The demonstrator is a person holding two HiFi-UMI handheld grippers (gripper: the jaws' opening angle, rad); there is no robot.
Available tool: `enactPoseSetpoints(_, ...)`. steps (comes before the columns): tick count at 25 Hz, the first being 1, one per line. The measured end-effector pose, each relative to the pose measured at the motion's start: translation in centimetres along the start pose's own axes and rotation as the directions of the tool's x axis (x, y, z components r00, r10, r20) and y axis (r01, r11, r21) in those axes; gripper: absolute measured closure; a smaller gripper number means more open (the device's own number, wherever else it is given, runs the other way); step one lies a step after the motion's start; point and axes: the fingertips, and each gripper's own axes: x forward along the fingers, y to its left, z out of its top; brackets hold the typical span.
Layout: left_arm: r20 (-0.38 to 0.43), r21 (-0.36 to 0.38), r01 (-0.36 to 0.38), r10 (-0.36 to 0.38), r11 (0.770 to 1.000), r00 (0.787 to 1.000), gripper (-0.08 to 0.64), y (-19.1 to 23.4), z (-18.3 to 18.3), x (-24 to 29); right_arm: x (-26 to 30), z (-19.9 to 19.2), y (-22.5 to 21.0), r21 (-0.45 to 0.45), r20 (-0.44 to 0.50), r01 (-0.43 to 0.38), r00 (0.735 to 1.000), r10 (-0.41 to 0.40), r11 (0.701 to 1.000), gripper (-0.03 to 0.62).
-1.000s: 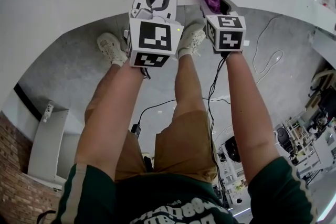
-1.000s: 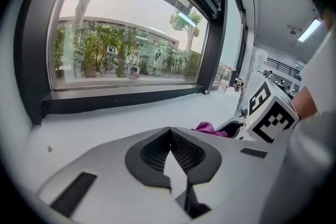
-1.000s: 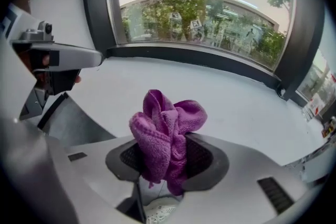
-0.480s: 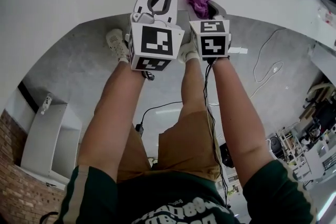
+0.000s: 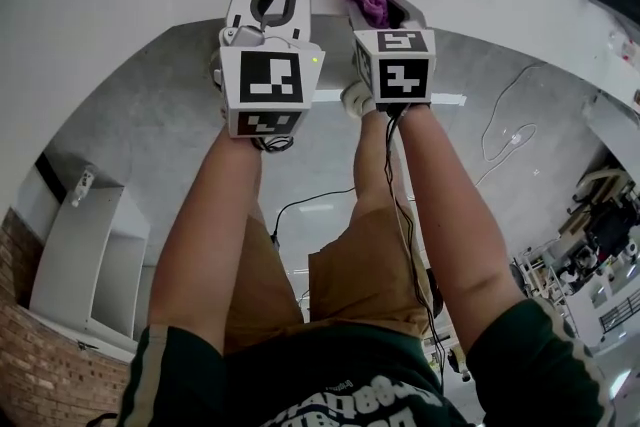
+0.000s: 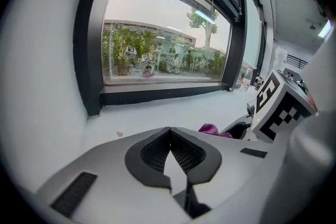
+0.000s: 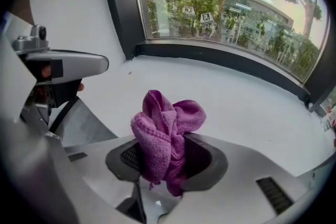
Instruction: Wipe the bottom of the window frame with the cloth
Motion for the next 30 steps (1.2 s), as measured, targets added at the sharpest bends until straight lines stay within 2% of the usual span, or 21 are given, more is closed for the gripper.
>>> enactPoseSetpoints(4, -0.007, -0.028, -0.038, 0.038, 0.999, 0.999, 0.551, 1.8, -0.7, -1.0, 0.8, 0.9, 2.8, 0.001, -0.01, -0.079, 0.997, 0.079, 0.997, 0.425)
enactPoseSetpoints(13, -0.03, -0.099, -0.145, 0.142, 0.985, 0.989, 0.551, 7.0, -2.8, -3.9, 2.6, 3.4, 10.6, -0.095, -0.025, -0.178, 0.984, 0.176, 0.979, 0.43)
enactPoseSetpoints(21, -0.035, -0.123, -0.173, 0.17, 0.977, 0.985, 0.551, 8.9, -3.3, -5.9, 3.6, 5.3, 14.5, -0.12, -0.013, -0.248, 0.969, 0.248, 0.961, 0.431)
enactPoseSetpoints(26, -0.057, -0.115, -0.179, 0.173, 0.977, 0.983, 0.551, 9.0, -4.4, -6.8, 4.5, 6.6, 17.6, -0.116, -0.028, -0.333, 0.943, 0.332, 0.936, 0.431)
enactPoseSetpoints(30, -0.075, -0.127, -0.21, 0.201, 0.97, 0.977, 0.551, 9.7, -5.4, -7.7, 5.1, 7.3, 20.2, -0.144, -0.045, -0.421, 0.907, 0.419, 0.895, 0.431)
